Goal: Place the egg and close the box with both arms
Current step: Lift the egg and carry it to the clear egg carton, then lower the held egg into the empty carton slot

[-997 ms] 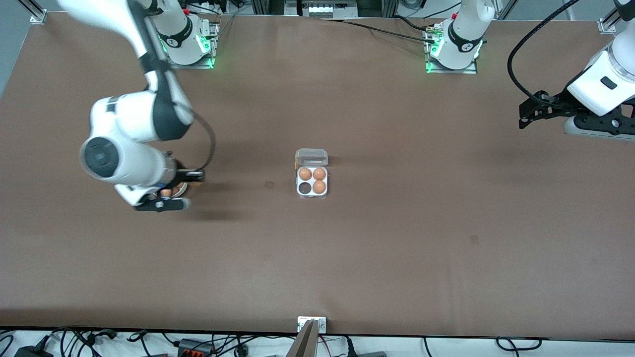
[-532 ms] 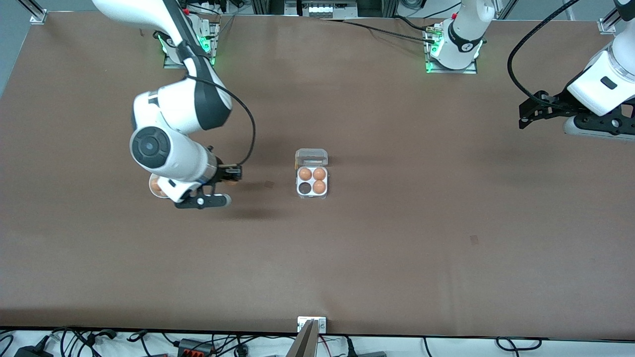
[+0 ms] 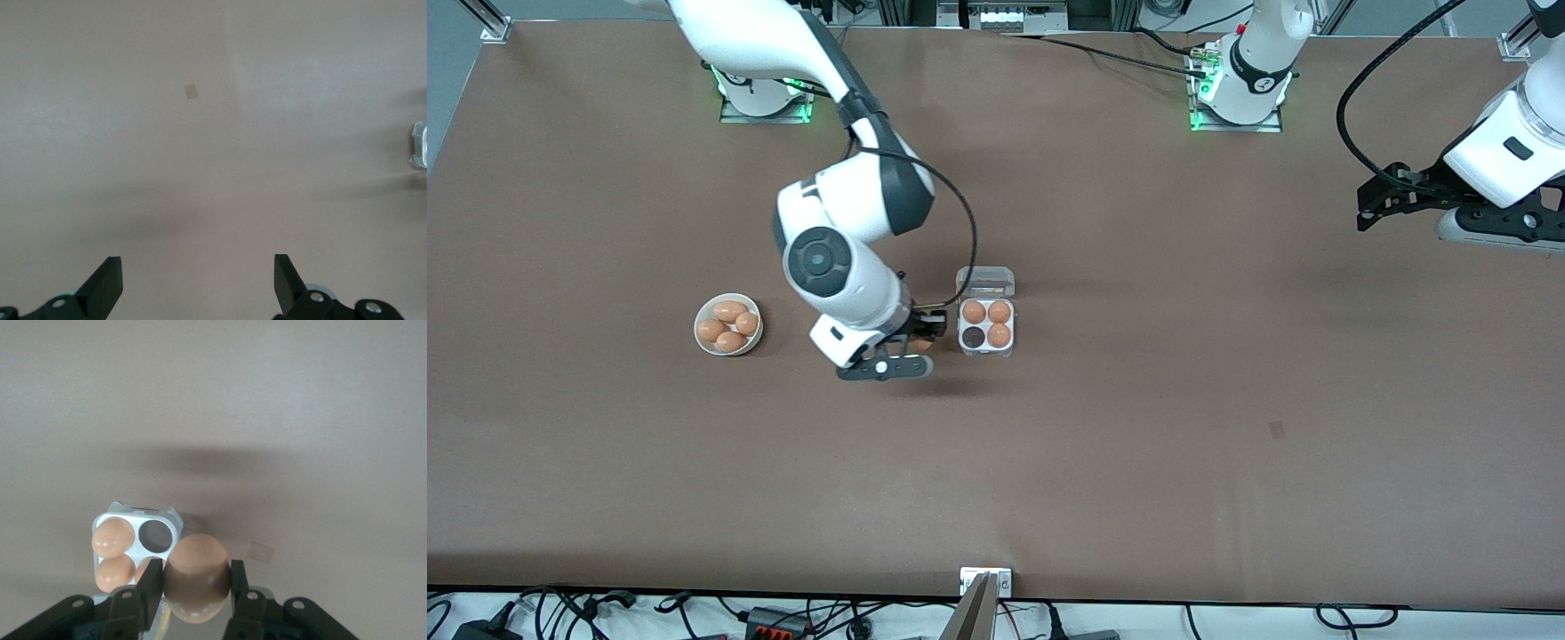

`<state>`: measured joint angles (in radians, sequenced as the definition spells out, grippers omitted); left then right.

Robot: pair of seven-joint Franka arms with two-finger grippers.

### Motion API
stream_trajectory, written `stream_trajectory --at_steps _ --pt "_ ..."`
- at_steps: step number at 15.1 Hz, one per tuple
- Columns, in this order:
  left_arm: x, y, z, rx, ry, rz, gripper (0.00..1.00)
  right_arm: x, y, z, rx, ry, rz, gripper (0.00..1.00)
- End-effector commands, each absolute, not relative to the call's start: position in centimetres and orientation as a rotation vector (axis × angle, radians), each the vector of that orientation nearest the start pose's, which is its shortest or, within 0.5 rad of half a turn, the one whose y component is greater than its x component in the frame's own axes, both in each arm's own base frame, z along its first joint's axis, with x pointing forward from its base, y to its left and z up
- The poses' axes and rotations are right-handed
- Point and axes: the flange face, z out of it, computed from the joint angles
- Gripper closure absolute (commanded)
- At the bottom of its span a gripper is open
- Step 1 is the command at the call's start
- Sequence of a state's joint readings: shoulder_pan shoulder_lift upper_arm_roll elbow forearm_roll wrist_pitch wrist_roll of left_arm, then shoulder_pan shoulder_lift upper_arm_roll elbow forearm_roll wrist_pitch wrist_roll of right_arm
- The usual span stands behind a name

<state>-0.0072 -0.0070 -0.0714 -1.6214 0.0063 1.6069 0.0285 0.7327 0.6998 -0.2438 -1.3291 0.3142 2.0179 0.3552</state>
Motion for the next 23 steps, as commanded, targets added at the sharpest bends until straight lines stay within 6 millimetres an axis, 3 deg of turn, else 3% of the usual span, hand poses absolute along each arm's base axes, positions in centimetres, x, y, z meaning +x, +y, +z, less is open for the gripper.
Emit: stream_trajectory --at_steps 1,7,11,19,23 --pt "55.1 -4.2 61.5 -3.126 0.185 0.012 0.0 62.5 42.6 31.2 -2.996 -0.083 0.001 0.92" --pt "55.1 -4.2 61.5 -3.126 0.187 0.012 0.0 62.2 44.9 28.3 -2.983 -0.07 -0.024 0.92" --pt "55.1 -4.2 61.5 -3.126 0.185 0.012 0.0 60.1 47.0 26.7 -3.001 -0.125 0.022 0.92" --pt "55.1 -4.3 61.5 -3.126 0.19 0.012 0.0 59.8 46.0 23.0 -3.05 -0.165 0.062 0.92" --pt "55.1 -4.4 61.5 -3.126 0.192 0.012 0.0 60.1 45.5 22.9 -3.051 -0.202 0.077 0.92"
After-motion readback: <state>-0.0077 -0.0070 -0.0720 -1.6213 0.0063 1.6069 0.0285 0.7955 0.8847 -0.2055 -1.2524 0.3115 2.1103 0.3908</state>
